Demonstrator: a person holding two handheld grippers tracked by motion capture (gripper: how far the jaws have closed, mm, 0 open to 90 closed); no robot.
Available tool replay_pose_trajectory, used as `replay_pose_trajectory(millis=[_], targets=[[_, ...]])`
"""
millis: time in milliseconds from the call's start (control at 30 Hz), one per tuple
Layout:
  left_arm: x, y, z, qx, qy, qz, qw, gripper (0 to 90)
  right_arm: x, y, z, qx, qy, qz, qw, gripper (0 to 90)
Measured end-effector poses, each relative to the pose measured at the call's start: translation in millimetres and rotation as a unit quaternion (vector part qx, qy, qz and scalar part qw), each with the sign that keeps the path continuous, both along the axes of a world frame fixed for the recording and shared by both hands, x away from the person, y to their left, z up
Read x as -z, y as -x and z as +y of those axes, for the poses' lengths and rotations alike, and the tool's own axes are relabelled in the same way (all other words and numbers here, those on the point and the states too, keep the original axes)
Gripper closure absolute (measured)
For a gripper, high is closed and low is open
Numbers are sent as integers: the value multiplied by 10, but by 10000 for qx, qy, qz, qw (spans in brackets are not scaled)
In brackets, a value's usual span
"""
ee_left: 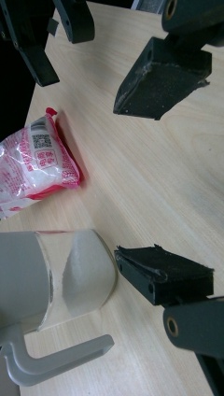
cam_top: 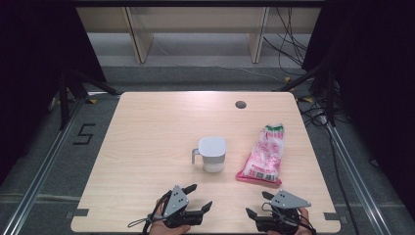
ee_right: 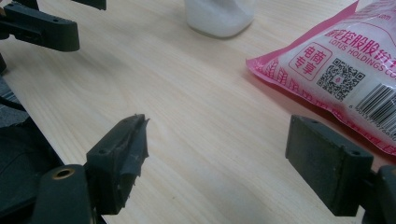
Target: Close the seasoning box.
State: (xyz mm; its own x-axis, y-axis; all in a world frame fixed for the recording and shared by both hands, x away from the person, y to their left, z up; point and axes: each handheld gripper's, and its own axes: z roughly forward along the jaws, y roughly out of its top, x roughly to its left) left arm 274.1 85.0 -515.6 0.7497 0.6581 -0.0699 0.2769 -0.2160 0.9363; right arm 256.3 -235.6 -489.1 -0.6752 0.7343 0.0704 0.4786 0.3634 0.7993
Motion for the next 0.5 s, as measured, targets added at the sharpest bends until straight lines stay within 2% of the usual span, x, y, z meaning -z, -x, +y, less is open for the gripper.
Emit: replay_pose_trajectory(millis=[67,133,200,300,333,500], targets=[[11,-10,-4,28,52,-30,10000,247,1,1,-1,9,1,1,10000,213],[5,-4,2,-26,1,0,10000,247,9,-10,-11,13,49,-33,10000,211],[7,-3,-2,-45,83,-8,10000,246,9,-5,-16,-2,9,4,10000,210],[15,-15,16,-93,-28,-56,9999,246,12,1,-19,83,11,11,10000,211],[22,-26,37,-136,-76,-11,9999,246,8,5,-21,120,19,42,9999,211],[26,-66,78,-209,-45,11,9998,242,29,-17,-31,43,-2,39,10000,211]])
